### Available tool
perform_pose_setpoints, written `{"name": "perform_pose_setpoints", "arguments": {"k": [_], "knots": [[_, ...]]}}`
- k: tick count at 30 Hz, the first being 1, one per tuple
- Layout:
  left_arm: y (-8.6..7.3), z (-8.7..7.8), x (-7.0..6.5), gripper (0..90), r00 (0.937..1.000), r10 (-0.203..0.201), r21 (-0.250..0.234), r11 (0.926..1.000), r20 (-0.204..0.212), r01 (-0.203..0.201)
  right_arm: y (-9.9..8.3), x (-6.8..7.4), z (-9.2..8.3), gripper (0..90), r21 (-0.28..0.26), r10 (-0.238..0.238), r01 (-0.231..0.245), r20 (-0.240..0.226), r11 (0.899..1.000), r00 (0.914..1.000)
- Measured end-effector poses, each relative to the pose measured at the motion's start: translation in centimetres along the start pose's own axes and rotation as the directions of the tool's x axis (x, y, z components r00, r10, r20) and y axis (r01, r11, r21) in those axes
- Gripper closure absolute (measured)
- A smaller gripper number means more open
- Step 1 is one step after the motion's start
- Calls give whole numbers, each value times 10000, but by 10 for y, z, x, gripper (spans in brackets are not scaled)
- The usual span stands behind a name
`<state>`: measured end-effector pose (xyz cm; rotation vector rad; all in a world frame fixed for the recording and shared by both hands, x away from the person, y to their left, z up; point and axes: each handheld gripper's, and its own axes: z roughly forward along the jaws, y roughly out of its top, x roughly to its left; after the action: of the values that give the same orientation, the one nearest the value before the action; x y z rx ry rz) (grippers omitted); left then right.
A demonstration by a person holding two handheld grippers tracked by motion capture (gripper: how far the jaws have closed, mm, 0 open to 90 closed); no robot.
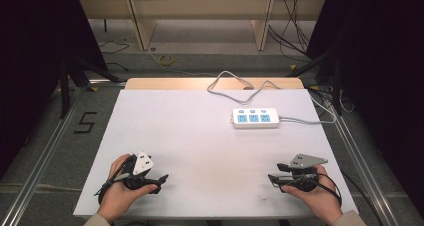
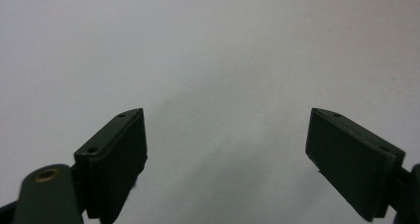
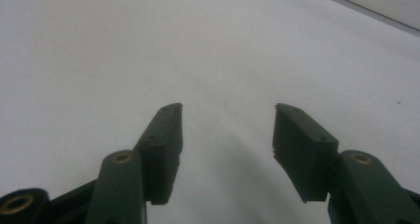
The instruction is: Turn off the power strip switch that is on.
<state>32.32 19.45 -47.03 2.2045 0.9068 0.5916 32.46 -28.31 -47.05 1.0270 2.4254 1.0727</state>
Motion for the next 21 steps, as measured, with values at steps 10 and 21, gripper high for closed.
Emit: {"name": "perform_pose_setpoints", "arguments": {"k": [10, 21], "knots": [[1, 3, -4, 160, 9998, 186, 144, 9997, -58, -185, 6, -4, -4, 592, 237, -67, 60, 318, 9997, 9995], [2, 4, -5, 162, 9998, 123, 127, 9998, -144, -122, 17, -11, -4, 900, 526, -23, -24, 885, 9986, 9961]]}}
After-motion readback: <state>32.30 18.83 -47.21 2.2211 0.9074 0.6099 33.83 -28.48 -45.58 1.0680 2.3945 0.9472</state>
